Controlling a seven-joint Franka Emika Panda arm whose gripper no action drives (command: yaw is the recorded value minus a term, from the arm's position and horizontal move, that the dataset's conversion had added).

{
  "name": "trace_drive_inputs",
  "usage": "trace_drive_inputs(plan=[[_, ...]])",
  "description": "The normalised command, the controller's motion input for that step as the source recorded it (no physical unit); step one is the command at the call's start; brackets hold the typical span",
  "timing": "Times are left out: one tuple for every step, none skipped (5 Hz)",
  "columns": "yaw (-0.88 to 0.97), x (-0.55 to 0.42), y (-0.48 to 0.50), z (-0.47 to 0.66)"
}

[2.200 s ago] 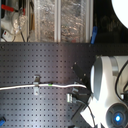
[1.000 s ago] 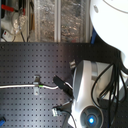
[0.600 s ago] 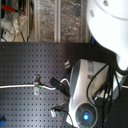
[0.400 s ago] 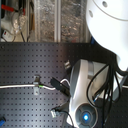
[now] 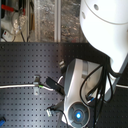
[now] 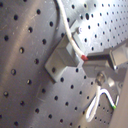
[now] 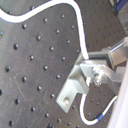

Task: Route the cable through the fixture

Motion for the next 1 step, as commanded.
trace_drive_inputs(plan=[[-0.10,-0.523,0.045,0.64]])
